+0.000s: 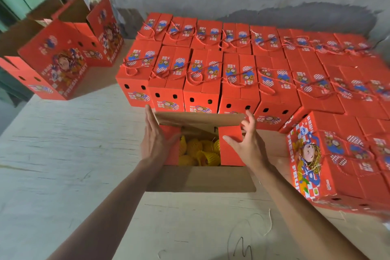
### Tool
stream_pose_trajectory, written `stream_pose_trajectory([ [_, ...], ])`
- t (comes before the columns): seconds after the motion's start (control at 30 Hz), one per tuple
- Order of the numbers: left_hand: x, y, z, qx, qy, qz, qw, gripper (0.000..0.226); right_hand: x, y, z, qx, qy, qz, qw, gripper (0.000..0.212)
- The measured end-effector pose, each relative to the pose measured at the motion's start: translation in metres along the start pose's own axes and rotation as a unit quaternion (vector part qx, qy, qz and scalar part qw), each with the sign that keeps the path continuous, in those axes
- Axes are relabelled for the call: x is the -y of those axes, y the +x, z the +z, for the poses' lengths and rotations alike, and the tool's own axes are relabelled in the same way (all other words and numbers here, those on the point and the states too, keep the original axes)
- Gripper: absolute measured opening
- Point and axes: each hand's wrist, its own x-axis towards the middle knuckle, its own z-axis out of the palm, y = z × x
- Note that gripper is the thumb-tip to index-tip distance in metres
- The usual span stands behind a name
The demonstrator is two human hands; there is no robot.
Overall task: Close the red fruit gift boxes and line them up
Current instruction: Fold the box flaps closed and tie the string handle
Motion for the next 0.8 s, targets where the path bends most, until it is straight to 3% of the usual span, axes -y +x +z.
stream_pose_trajectory([
  [0.13, 0.001, -0.004, 0.004, -0.026, -0.077, 0.037, 0.996, 0.124, -0.006, 0.001, 0.001, -0.018, -0.015, -0.032, 0.999, 0.065],
  [0.3, 0.003, -0.019, -0.005, -0.037, -0.071, 0.005, 0.997, 0.069, -0.011, 0.002, -0.010, -0.041, -0.049, -0.122, 0.990, 0.060],
  [0.5, 0.011, -0.026, -0.022, 0.010, -0.051, 0.039, 0.998, 0.072, -0.017, 0.011, -0.030, 0.067, -0.067, -0.146, 0.985, 0.072],
  [0.63, 0.017, -0.021, -0.029, 0.047, -0.078, 0.101, 0.991, 0.059, -0.017, 0.008, -0.029, 0.070, -0.053, -0.130, 0.988, 0.068],
  [0.8, 0.027, -0.011, -0.033, 0.098, -0.025, 0.147, 0.984, 0.054, -0.020, 0.004, -0.024, 0.089, -0.092, -0.168, 0.978, 0.058],
])
